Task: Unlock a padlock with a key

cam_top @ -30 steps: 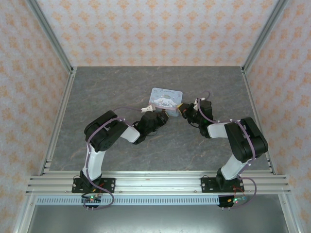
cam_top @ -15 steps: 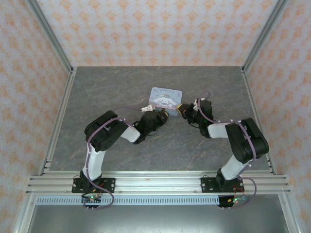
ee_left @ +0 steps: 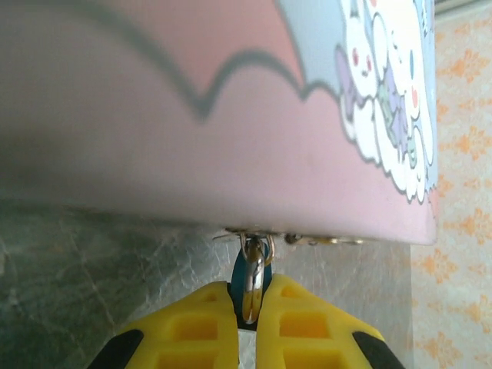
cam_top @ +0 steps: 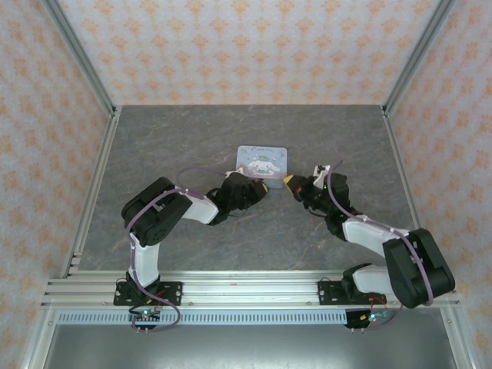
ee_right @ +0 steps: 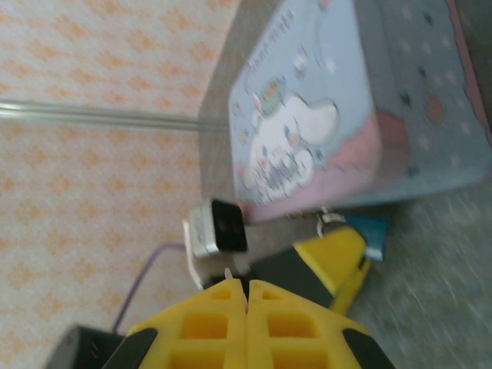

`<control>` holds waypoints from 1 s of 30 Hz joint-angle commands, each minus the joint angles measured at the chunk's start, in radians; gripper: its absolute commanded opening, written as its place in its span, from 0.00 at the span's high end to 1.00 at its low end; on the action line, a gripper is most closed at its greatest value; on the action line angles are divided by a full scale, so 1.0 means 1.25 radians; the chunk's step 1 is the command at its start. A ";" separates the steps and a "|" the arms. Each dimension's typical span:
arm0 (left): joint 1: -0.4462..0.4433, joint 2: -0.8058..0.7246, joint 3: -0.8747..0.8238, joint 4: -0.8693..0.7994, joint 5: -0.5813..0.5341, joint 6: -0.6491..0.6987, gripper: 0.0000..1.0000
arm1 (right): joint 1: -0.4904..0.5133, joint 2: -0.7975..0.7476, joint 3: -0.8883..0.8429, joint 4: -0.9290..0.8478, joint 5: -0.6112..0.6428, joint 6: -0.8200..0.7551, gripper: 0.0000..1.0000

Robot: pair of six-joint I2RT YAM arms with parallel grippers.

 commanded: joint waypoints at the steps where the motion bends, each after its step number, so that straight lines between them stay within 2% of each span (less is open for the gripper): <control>1: 0.006 -0.050 0.009 -0.063 0.079 -0.008 1.00 | 0.043 -0.045 -0.048 0.002 0.014 -0.007 1.00; 9: 0.007 -0.086 -0.024 -0.048 0.113 -0.040 1.00 | 0.112 -0.124 -0.168 0.038 0.121 0.086 1.00; 16: 0.008 -0.088 -0.061 0.016 0.113 -0.094 1.00 | 0.169 -0.145 -0.176 0.028 0.176 0.103 1.00; 30: 0.013 -0.145 -0.076 0.004 0.118 -0.083 1.00 | 0.181 -0.122 -0.183 0.061 0.237 0.127 1.00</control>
